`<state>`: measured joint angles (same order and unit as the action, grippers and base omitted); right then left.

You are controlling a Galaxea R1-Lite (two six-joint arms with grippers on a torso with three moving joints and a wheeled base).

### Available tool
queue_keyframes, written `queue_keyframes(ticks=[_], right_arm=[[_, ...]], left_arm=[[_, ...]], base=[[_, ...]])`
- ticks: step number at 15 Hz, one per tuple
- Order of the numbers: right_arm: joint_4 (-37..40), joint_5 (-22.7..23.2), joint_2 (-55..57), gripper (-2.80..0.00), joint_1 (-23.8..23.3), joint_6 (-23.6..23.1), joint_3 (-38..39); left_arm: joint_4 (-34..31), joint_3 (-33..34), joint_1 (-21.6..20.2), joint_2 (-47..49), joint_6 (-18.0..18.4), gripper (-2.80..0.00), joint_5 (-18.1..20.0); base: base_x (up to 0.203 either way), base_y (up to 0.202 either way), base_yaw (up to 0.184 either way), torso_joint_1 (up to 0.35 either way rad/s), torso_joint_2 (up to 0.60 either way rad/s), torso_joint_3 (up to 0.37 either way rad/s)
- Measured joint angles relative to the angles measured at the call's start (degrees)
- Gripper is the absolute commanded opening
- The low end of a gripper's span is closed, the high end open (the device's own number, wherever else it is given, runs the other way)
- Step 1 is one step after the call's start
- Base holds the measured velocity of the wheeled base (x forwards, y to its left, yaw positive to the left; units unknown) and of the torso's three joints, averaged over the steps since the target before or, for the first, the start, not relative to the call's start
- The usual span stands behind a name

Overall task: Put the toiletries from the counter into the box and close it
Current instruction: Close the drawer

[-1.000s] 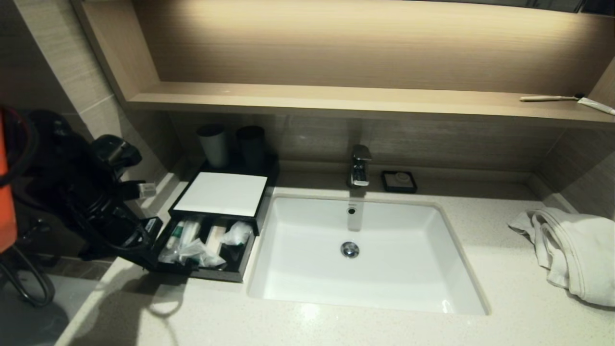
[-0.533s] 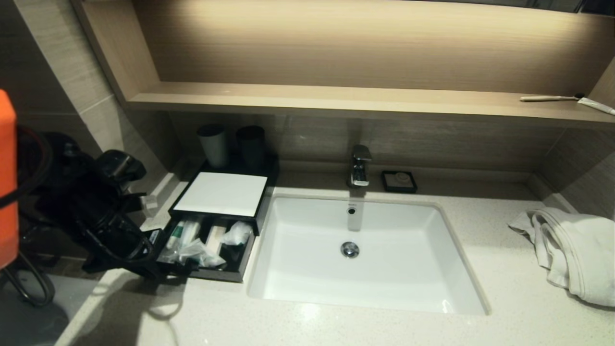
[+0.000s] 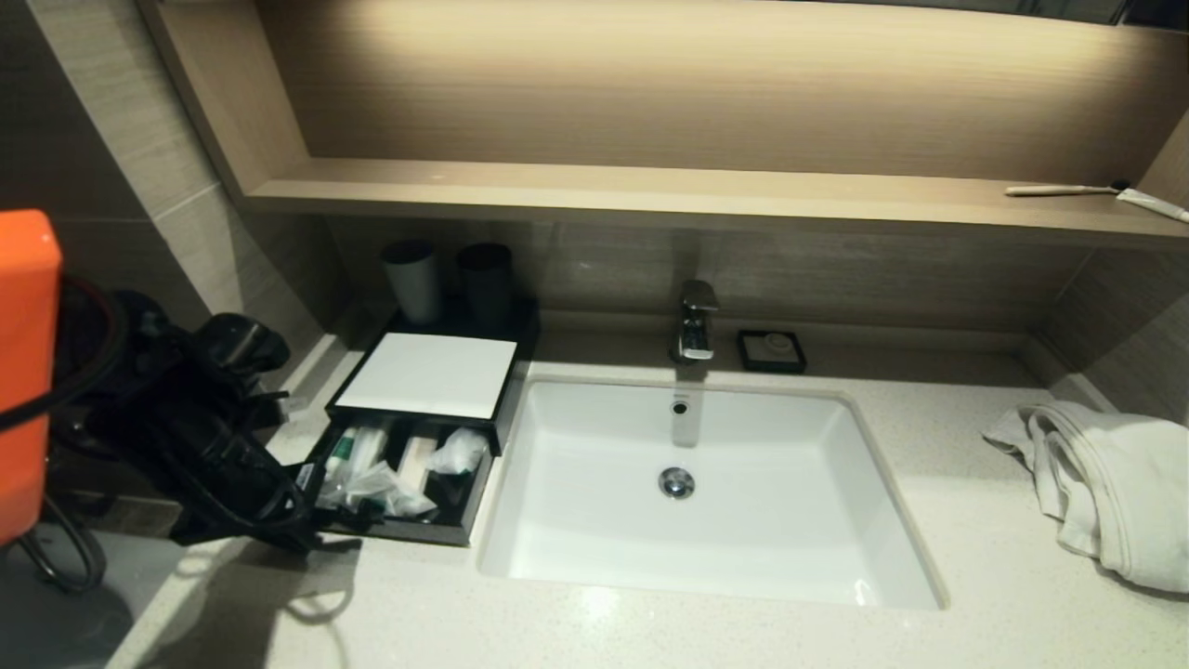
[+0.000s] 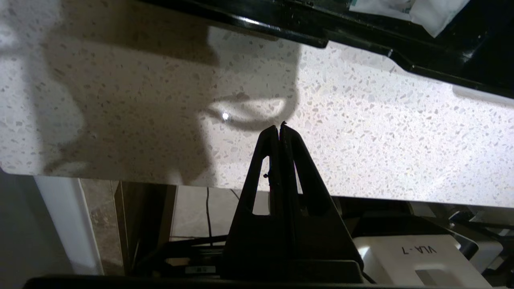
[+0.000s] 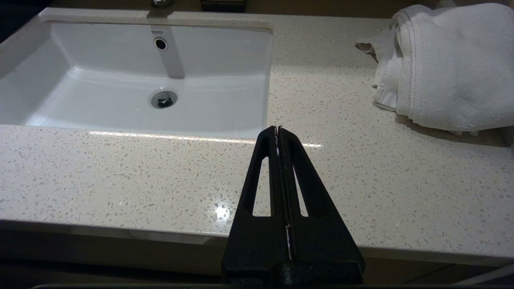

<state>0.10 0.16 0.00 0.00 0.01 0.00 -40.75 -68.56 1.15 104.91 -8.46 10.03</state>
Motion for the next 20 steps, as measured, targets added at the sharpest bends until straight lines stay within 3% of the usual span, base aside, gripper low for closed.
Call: queue_keyframes(ticks=[12,20], right_arm=[[0.0,0.0,0.0,-2.8,0.0,0.0,0.0],[0.0,0.0,0.0,-2.8,0.0,0.0,0.0]], left_arm=[[8.8,1.0,0.0,3.8,-1.2,-2.8,-1.6],[9.4,-3.0,0.0,5.7,-1.4,-2.8,-1.9]], base=[[0.0,0.0,0.0,0.0,0.0,0.0],[0.0,0.0,0.0,0.0,0.0,0.0]])
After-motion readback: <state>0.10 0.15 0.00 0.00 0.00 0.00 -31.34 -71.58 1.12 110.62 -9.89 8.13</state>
